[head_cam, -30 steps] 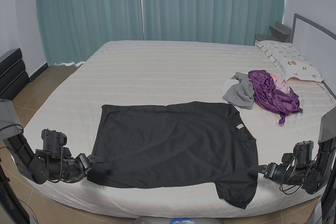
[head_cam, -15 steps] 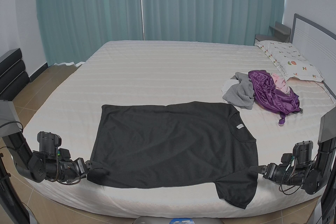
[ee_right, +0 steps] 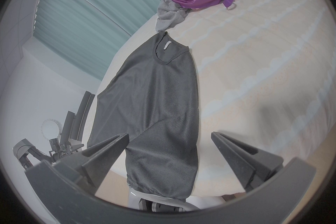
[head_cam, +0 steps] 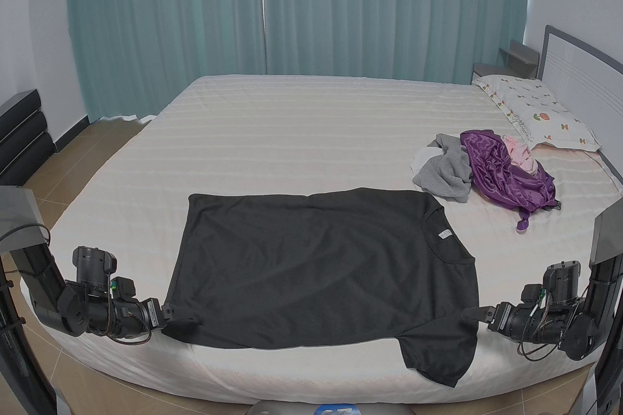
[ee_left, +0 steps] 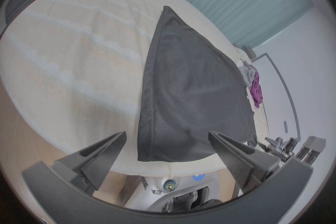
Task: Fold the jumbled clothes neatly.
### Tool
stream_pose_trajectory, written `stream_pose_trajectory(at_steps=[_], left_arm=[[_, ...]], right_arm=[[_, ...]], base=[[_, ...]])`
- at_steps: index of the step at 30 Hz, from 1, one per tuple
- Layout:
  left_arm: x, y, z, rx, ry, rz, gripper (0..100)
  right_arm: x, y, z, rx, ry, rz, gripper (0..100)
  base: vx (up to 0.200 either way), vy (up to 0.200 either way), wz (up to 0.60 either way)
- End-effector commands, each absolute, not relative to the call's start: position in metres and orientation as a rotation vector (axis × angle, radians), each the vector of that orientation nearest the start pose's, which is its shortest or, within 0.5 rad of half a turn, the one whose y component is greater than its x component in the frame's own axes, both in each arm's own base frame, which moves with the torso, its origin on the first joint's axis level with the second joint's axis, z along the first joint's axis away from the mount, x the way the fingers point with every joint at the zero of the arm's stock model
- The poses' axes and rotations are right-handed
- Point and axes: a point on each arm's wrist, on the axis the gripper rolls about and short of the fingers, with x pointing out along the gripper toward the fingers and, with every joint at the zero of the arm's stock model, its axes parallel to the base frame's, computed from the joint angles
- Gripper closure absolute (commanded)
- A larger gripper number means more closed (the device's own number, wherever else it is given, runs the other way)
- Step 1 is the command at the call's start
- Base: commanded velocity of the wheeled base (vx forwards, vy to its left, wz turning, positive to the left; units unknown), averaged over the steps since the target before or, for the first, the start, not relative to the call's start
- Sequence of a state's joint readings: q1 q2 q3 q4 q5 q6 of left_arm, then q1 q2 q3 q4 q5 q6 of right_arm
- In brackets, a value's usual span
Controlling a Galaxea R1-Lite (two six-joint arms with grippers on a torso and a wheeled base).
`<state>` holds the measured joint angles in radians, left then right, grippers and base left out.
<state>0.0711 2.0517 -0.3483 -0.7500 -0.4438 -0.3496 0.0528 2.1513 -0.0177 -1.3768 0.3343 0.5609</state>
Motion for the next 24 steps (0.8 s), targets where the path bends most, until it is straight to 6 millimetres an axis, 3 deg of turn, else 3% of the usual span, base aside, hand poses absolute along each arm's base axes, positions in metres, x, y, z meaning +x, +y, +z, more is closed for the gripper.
stream_pose_trajectory(at_steps=[1,24], left_arm=[[0.2470,0.0119,-0.0076,-0.567,1.012,-0.167,0],[0.2458,0.0135,-0.0075,-0.566,1.002,-0.173,0]], right_arm=[[0.2035,0.0190,-0.0085,0.633,0.864,0.145,0],[0.2033,0.0196,-0.0092,0.633,0.869,0.145,0]], base=[[0.000,0.000,0.00],[0.000,0.000,0.00]])
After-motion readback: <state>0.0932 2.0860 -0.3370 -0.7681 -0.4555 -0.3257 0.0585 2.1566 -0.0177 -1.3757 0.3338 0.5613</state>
